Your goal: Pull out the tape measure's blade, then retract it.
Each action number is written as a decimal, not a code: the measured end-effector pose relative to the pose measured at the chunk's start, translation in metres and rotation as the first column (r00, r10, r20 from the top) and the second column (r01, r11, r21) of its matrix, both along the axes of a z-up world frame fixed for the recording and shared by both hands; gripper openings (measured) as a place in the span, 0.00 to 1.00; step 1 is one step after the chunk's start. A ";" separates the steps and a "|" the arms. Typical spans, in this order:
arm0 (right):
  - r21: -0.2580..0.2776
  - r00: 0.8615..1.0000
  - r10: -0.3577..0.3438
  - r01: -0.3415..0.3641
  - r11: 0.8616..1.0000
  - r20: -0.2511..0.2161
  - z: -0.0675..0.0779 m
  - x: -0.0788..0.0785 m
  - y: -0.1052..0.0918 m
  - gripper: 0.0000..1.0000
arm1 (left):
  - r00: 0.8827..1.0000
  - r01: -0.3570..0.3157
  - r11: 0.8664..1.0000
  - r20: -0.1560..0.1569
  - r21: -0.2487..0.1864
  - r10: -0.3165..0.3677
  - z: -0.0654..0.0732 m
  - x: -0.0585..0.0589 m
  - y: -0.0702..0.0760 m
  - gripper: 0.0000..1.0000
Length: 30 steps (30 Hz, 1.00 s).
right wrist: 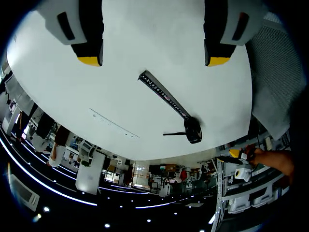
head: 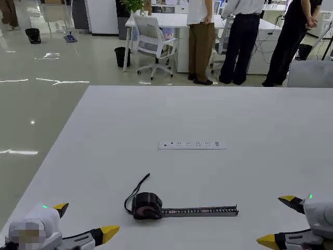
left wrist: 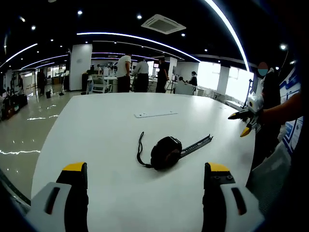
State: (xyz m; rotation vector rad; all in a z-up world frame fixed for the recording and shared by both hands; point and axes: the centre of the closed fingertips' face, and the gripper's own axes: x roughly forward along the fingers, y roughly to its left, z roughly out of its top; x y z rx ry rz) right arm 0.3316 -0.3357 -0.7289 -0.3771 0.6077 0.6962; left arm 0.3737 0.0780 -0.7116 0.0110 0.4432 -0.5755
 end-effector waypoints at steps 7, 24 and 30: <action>-0.026 0.998 0.062 -0.063 0.998 -0.021 -0.007 0.017 0.007 0.85 | 0.999 -0.037 0.999 -0.016 0.004 0.037 -0.007 0.002 -0.012 0.99; -0.121 0.971 0.221 -0.231 0.965 -0.089 -0.026 0.043 0.021 0.78 | 0.998 -0.046 0.999 -0.045 0.000 0.046 -0.021 0.006 -0.050 0.99; -0.143 0.946 0.290 -0.309 0.940 -0.144 -0.033 0.044 0.025 0.72 | 0.999 -0.030 0.999 -0.013 0.027 0.030 -0.022 0.008 -0.062 0.98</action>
